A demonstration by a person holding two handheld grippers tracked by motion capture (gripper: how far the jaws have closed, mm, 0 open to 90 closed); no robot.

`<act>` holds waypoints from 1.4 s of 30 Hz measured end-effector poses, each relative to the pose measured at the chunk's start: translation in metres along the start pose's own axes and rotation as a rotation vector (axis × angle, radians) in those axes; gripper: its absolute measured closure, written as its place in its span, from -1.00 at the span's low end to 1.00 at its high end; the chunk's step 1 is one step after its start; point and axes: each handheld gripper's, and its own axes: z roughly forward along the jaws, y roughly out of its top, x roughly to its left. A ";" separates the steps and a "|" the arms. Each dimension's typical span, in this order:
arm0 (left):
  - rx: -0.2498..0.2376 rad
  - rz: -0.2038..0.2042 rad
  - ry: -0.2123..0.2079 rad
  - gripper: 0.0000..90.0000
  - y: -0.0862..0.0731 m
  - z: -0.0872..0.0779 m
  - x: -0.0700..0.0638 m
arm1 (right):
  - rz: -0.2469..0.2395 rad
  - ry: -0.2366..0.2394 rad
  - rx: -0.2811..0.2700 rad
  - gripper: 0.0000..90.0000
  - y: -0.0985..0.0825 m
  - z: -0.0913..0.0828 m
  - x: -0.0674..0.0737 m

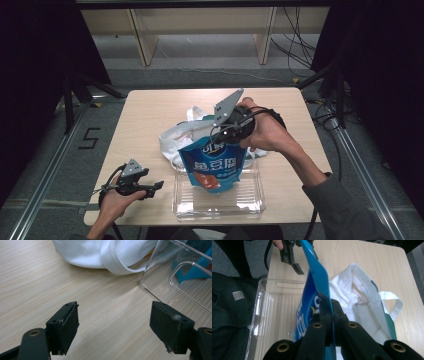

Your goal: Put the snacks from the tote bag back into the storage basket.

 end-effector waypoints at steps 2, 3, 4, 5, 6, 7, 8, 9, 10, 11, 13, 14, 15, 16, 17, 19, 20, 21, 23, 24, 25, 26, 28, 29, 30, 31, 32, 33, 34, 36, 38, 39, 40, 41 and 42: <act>0.016 0.038 -0.001 -0.50 0.000 -0.001 0.002 | -0.004 0.007 -0.007 1.00 -0.003 0.000 -0.001; 0.017 0.018 -0.004 -0.50 0.000 -0.001 0.001 | -0.002 -0.001 -0.011 1.00 -0.005 -0.001 -0.001; -0.003 -0.001 -0.003 -0.50 -0.001 0.000 0.000 | -0.005 0.003 -0.005 1.00 -0.008 -0.001 -0.002; 0.005 0.004 -0.001 -0.50 0.000 -0.001 0.000 | 0.001 -0.003 -0.006 1.00 -0.010 -0.002 -0.003; 0.004 0.018 0.002 -0.50 0.000 -0.001 0.001 | 0.012 -0.006 -0.015 1.00 -0.013 -0.003 -0.002; 0.001 0.020 0.000 -0.50 0.000 -0.001 0.001 | 0.009 -0.013 -0.023 0.99 -0.016 -0.003 -0.002; 0.001 0.004 0.001 -0.49 0.000 0.000 0.000 | 0.016 -0.009 -0.033 0.92 -0.018 -0.004 -0.002; 0.017 0.047 0.002 -0.49 0.001 -0.001 0.002 | 0.013 -0.008 -0.046 0.83 -0.019 -0.004 -0.003; 0.019 0.041 0.001 -0.49 0.001 -0.001 0.002 | 0.009 -0.027 -0.055 0.72 -0.021 -0.004 -0.004; 0.019 0.043 0.002 -0.49 0.001 -0.001 0.002 | 0.050 -0.040 -0.051 0.61 -0.022 -0.007 -0.002; 0.003 0.019 0.002 -0.49 0.000 -0.001 0.001 | 0.081 -0.061 -0.087 0.39 -0.025 -0.010 -0.001; 0.013 0.017 0.000 -0.49 0.000 -0.002 0.001 | 0.097 -0.081 -0.099 0.29 -0.026 -0.012 0.000; 0.004 0.008 -0.002 -0.50 0.000 -0.001 0.000 | 0.114 -0.095 -0.108 0.20 -0.028 -0.014 0.001; 0.015 0.017 -0.001 -0.49 0.000 -0.001 0.001 | 0.132 -0.107 -0.119 0.12 -0.031 -0.015 0.002; 0.018 0.039 0.001 -0.50 0.001 -0.002 0.002 | 0.145 -0.123 -0.130 0.05 -0.033 -0.017 0.004; 0.015 0.043 0.002 -0.49 0.001 -0.001 0.002 | 0.170 -0.135 -0.158 -0.05 -0.039 -0.022 0.008; 0.016 0.040 0.004 -0.49 0.001 -0.001 0.001 | 0.185 -0.148 -0.172 -0.09 -0.042 -0.024 0.010; 0.011 0.037 0.008 -0.50 0.000 0.000 0.001 | 0.203 -0.151 -0.179 -0.12 -0.044 -0.027 0.011; 0.006 0.033 0.007 -0.50 0.000 0.000 0.000 | 0.225 -0.170 -0.195 -0.17 -0.050 -0.031 0.013; -0.002 0.029 0.009 -0.50 0.000 0.001 0.000 | 0.230 -0.178 -0.201 -0.20 -0.053 -0.032 0.014; -0.005 0.024 0.005 -0.50 0.000 0.001 0.000 | 0.243 -0.181 -0.205 -0.21 -0.056 -0.033 0.015; 0.017 0.042 0.002 -0.49 0.000 -0.001 0.002 | 0.254 -0.184 -0.210 -0.23 -0.060 -0.034 0.016; 0.021 0.040 0.003 -0.50 0.001 -0.001 0.002 | 0.273 -0.194 -0.219 -0.25 -0.066 -0.036 0.017; 0.019 0.040 0.002 -0.50 0.001 -0.001 0.002 | 0.278 -0.200 -0.228 -0.27 -0.069 -0.037 0.018; 0.017 0.038 0.004 -0.49 0.001 -0.001 0.002 | 0.285 -0.208 -0.233 -0.28 -0.072 -0.038 0.019; 0.015 0.038 0.004 -0.50 0.000 -0.001 0.002 | 0.285 -0.217 -0.235 -0.27 -0.074 -0.039 0.020; 0.017 0.039 0.004 -0.49 0.000 -0.001 0.002 | 0.285 -0.221 -0.232 -0.27 -0.077 -0.040 0.021; 0.024 0.027 0.002 -0.49 0.001 -0.002 0.002 | 0.287 -0.229 -0.232 -0.27 -0.080 -0.040 0.023; 0.012 0.023 0.002 -0.49 0.000 -0.001 0.002 | 0.291 -0.230 -0.234 -0.27 -0.083 -0.040 0.025; 0.018 0.032 0.003 -0.49 0.001 -0.001 0.002 | 0.297 -0.226 -0.237 -0.28 -0.090 -0.042 0.026; 0.017 0.035 0.004 -0.49 0.000 -0.001 0.002 | 0.327 -0.241 -0.242 -0.29 -0.097 -0.043 0.029; 0.019 0.034 0.004 -0.50 0.001 -0.001 0.002 | 0.316 -0.249 -0.247 -0.29 -0.100 -0.043 0.029; 0.020 0.037 0.004 -0.49 0.001 -0.002 0.002 | 0.317 -0.251 -0.251 -0.29 -0.104 -0.043 0.029; 0.014 0.016 0.000 -0.49 0.000 -0.001 0.001 | 0.326 -0.252 -0.254 -0.29 -0.107 -0.043 0.030; -0.002 -0.003 0.003 -0.49 0.000 0.000 0.000 | 0.327 -0.256 -0.251 -0.29 -0.111 -0.043 0.031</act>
